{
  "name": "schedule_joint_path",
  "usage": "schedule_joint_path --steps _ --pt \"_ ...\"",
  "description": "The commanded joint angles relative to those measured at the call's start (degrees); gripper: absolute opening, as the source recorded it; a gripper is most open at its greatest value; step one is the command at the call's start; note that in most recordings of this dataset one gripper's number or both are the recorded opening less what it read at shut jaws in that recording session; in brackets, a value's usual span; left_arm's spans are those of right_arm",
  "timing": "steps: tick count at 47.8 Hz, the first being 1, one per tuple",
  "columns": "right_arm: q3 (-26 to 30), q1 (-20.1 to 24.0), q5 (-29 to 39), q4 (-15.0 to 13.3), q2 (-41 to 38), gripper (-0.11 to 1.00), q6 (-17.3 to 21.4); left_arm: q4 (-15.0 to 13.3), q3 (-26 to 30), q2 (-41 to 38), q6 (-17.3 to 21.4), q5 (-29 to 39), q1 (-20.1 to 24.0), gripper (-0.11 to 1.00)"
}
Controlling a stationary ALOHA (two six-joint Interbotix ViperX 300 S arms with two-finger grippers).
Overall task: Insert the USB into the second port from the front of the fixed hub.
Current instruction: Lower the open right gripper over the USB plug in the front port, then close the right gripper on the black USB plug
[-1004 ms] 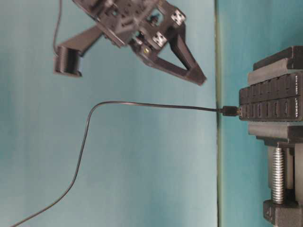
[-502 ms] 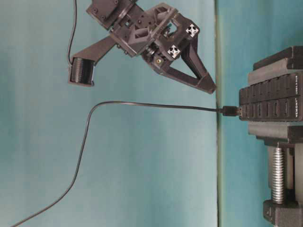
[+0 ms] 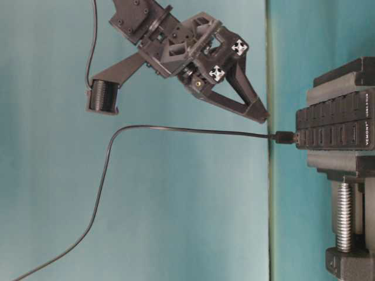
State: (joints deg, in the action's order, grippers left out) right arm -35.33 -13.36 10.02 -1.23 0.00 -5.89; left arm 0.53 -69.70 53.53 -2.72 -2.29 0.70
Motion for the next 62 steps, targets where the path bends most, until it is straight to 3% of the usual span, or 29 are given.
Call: schedule_joint_path --steps 1,13,21,25,36,62 --pt "1.23 -0.09 -0.44 -0.09 0.53 0.02 -0.26 0.09 1.49 -0.35 -0.09 -0.35 0.09 0.00" --pt "1.23 -0.09 -0.53 -0.09 0.26 0.05 -0.26 0.09 1.49 -0.35 -0.09 -0.35 0.09 0.00" --pt "1.23 -0.09 -1.14 -0.09 0.26 0.17 -0.26 0.09 1.41 -0.35 -0.09 -0.35 0.09 0.00" --pt "1.23 -0.18 -1.49 -0.09 0.26 0.31 -0.26 0.09 1.41 -0.44 -0.09 -0.35 0.09 0.00" --pt "1.58 0.18 -3.52 -0.09 0.26 0.87 -0.18 0.09 1.41 -0.44 -0.09 -0.26 0.09 0.00" --pt "3.69 0.26 -3.96 -0.09 -3.08 0.80 -0.18 0.09 1.58 -0.35 -0.09 -0.26 0.09 0.00"
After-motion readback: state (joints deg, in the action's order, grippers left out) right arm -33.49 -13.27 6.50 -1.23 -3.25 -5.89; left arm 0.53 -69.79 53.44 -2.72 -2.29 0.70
